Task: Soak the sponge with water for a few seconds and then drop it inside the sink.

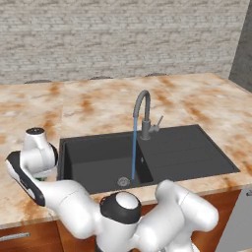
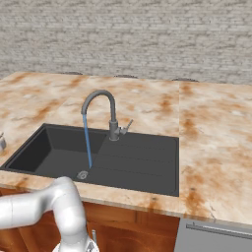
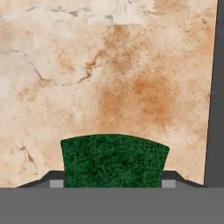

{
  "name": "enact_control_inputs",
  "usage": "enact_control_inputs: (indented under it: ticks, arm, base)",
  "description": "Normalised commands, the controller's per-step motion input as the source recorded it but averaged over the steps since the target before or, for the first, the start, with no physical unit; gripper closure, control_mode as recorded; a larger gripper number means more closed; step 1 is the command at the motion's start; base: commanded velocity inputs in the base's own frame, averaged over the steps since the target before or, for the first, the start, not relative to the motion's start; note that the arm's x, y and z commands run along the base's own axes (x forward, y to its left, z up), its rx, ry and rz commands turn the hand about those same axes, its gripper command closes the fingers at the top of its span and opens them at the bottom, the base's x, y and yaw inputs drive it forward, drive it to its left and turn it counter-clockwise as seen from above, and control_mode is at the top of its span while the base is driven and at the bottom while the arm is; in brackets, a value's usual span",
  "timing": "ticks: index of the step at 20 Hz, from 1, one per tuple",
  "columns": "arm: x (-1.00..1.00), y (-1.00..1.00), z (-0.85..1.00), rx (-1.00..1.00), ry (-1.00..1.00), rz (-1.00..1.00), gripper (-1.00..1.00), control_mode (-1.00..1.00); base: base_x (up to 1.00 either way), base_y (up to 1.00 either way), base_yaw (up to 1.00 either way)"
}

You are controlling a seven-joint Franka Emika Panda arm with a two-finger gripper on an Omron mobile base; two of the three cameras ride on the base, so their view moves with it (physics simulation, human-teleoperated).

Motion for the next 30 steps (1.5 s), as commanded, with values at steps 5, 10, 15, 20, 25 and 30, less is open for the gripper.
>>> enact_control_inputs:
  ticks: [5,10,15,20,25,30]
  arm:
    - [0.3,-0.35,0.89,0.01,0.23,0.09,1.0,-1.0]
    - [0.15,-0.47,0.81,0.01,0.13,0.14,1.0,-1.0]
    - [0.01,-0.41,0.64,0.0,0.02,0.11,1.0,-1.0]
    - [0.0,-0.61,0.57,0.0,0.0,0.09,1.0,-1.0]
    - [-0.26,-0.82,0.27,0.0,0.0,0.1,1.0,-1.0]
    - [-0.85,-0.76,0.07,0.0,-0.03,0.14,1.0,-1.0]
  base:
    - [0.0,0.0,0.0]
    - [0.0,0.0,0.0]
    - [0.0,0.0,0.0]
    - [0.0,0.0,0.0]
    - [0.0,0.0,0.0]
    - [0.0,0.0,0.0]
